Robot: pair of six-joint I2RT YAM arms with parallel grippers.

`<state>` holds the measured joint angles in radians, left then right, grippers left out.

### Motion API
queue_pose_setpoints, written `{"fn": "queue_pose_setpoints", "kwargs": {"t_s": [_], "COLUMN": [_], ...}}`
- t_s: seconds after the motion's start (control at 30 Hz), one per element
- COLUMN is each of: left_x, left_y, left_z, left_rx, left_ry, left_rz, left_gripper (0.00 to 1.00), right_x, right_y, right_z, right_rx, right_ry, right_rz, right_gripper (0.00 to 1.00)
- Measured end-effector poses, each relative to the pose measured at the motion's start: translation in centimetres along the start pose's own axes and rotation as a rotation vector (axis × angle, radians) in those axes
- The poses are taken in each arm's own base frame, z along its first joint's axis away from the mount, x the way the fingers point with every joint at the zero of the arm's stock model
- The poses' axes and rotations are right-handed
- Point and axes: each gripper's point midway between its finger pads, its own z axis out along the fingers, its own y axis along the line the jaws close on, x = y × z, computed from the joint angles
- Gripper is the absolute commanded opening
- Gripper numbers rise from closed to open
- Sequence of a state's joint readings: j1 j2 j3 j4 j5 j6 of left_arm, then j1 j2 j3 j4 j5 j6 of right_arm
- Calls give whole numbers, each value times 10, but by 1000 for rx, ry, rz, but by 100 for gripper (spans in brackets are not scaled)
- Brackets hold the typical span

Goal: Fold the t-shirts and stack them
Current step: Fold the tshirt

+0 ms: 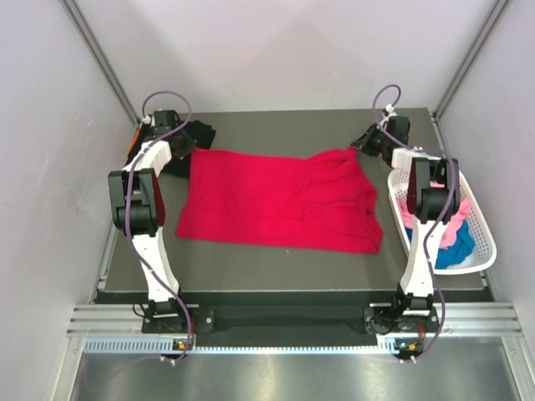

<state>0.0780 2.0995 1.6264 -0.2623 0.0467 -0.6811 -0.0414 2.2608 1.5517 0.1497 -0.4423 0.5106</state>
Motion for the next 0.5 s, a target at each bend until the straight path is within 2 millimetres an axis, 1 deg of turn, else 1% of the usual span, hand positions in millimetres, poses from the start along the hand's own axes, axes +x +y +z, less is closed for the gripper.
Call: {"fn": "queue_pose_setpoints", "kwargs": {"t_s": [0.1, 0.2, 0.23, 0.3, 0.37, 0.5], "left_x": [-3, -4, -4, -4, -4, -4], "left_y": [0, 0, 0, -1, -1, -1], "left_z": [0, -1, -1, -1, -2, -2], "left_rx": [4, 11, 13, 17, 19, 24], "left_ry": [-2, 0, 1, 3, 5, 9], "left_rz": [-3, -6, -6, -7, -8, -8], "left_gripper": [0, 0, 0, 0, 0, 0], "right_x": [-12, -36, -46, -59, -66, -68], "right_y": [15, 38, 49, 67, 79, 90], "right_z": [-12, -22, -25, -31, -35, -36], "right_rx": [-49, -119, -149, -201, -242, -280], "right_ry": [-51, -127, -159, -206, -236, -257], "right_rz": [-63, -137, -172, -225, -268, -320], "right_gripper": [0, 0, 0, 0, 0, 0]}}
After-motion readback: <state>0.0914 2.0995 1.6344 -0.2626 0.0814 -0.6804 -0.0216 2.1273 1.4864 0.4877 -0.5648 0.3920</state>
